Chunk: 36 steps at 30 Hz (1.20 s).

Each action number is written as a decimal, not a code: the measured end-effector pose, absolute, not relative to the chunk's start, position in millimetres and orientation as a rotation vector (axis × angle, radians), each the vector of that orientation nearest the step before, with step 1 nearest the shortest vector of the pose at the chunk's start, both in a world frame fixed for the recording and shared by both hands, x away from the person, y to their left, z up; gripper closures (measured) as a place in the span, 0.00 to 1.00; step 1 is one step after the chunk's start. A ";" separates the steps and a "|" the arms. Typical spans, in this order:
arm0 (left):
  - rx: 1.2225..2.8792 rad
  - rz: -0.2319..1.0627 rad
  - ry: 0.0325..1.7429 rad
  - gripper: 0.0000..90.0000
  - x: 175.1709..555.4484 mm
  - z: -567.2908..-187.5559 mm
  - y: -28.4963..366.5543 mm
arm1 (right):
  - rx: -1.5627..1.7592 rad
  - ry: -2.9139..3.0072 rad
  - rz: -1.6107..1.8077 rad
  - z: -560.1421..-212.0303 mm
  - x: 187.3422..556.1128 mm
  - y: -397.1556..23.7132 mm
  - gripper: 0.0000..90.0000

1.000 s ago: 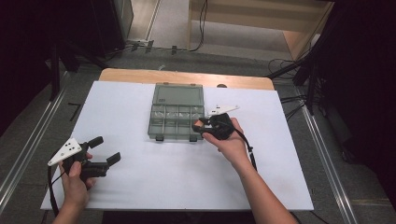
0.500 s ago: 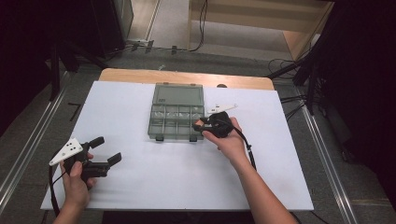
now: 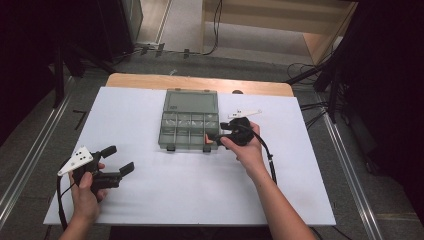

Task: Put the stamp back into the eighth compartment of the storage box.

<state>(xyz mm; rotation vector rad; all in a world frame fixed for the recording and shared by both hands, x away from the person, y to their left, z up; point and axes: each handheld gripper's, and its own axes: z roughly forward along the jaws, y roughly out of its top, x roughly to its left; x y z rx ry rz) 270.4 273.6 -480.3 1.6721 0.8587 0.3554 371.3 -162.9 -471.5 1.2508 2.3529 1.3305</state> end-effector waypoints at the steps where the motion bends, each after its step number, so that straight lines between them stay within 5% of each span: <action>1: 1.673 0.356 0.855 0.03 270.8 -479.9 273.3 | 1.247 2.360 1.335 -471.4 370.9 -162.6 0.16; 8: 1.689 0.351 0.831 0.00 273.6 -473.7 262.9 | 1.229 2.332 1.417 -465.4 367.6 -168.9 0.00; 27: 1.723 0.303 0.810 0.00 297.9 -463.4 238.1 | 1.236 2.296 1.457 -456.2 359.9 -191.3 0.00; 31: 1.732 0.313 0.818 0.15 305.2 -458.8 234.1 | 1.229 2.299 1.455 -456.0 359.1 -192.0 0.00; 36: 1.712 0.294 0.805 0.15 313.3 -454.4 231.3 | 1.226 2.294 1.456 -455.4 358.5 -193.2 0.00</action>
